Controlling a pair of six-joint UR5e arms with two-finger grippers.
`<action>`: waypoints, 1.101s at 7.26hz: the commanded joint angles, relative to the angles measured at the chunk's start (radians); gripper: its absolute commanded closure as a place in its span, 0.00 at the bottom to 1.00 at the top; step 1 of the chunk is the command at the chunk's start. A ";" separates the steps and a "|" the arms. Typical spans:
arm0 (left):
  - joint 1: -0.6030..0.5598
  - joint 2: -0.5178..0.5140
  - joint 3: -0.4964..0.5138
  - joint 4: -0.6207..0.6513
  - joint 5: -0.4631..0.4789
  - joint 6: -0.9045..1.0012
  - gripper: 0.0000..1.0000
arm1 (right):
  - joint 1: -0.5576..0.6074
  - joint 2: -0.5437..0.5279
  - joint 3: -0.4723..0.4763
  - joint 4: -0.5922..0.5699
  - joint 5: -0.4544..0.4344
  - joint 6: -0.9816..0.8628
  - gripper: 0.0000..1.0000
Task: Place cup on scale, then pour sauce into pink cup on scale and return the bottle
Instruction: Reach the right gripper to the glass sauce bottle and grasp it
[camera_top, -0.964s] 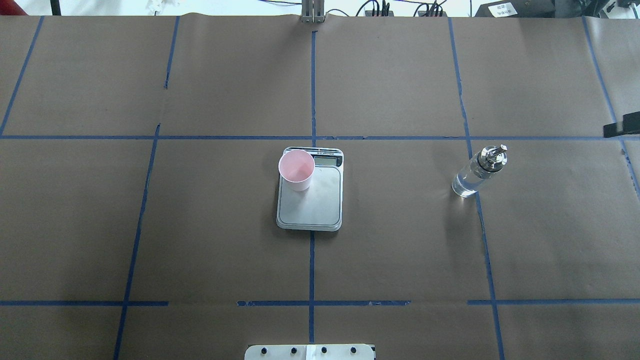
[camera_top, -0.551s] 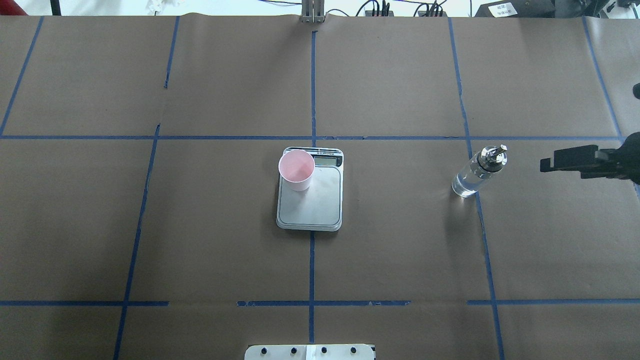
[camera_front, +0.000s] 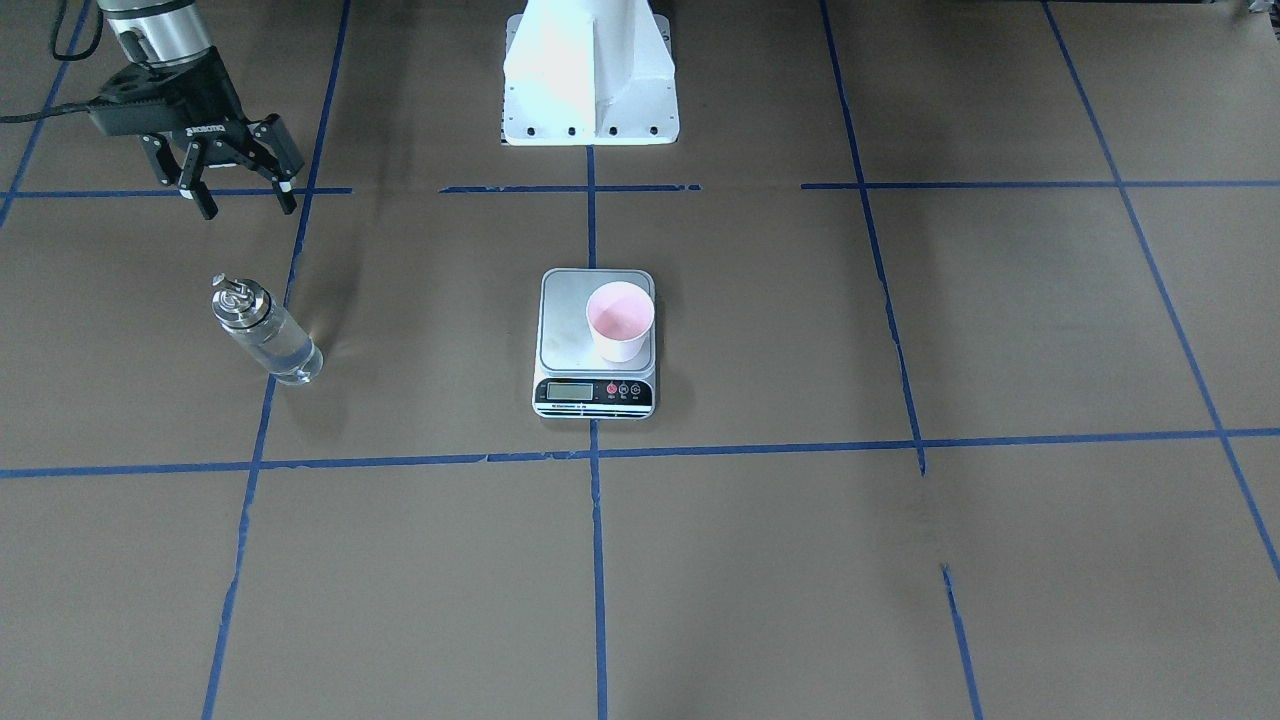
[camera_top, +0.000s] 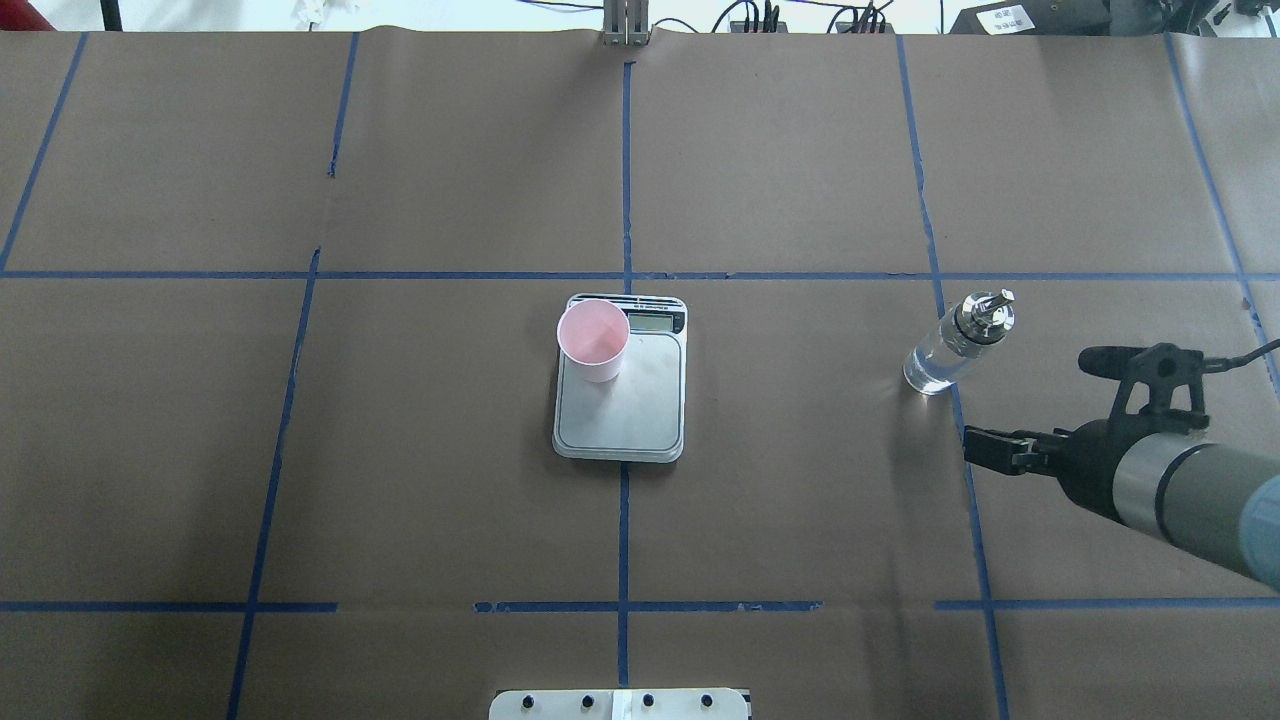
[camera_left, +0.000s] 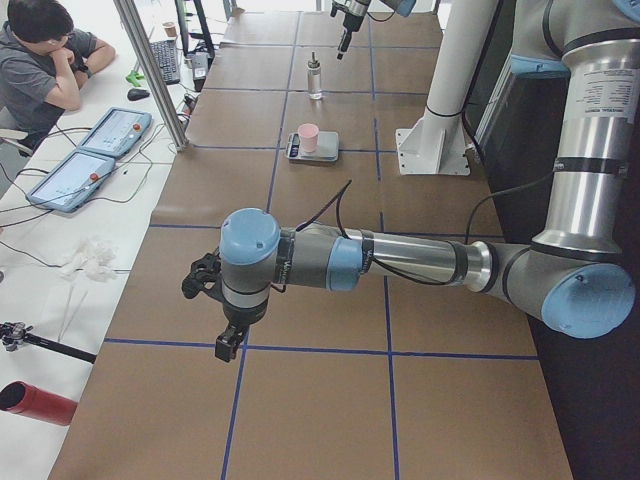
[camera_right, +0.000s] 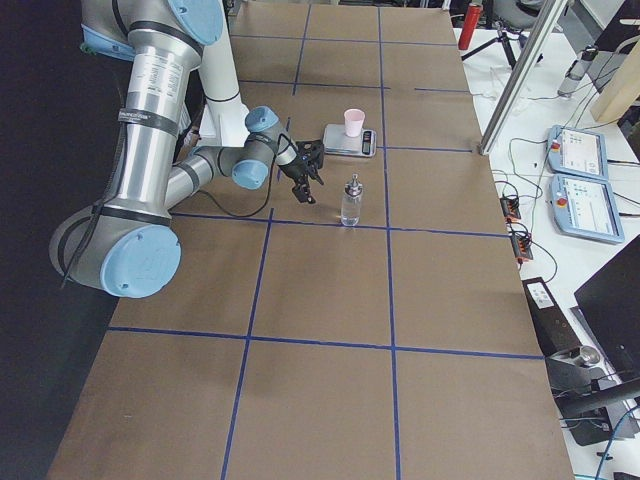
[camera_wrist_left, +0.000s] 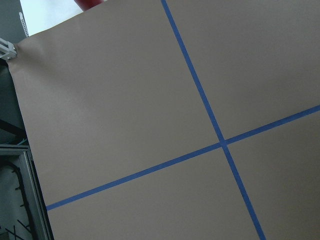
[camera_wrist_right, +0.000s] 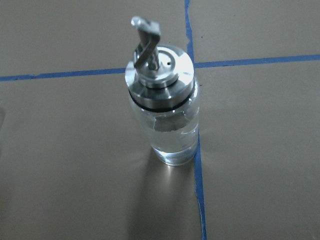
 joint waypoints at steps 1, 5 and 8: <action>0.001 0.020 -0.015 -0.005 -0.003 0.000 0.00 | -0.063 0.047 -0.179 0.165 -0.168 -0.001 0.00; 0.001 0.044 -0.038 -0.005 -0.034 -0.002 0.00 | -0.057 0.085 -0.321 0.322 -0.295 -0.124 0.00; 0.001 0.044 -0.038 -0.003 -0.034 0.000 0.00 | 0.014 0.154 -0.375 0.326 -0.329 -0.156 0.00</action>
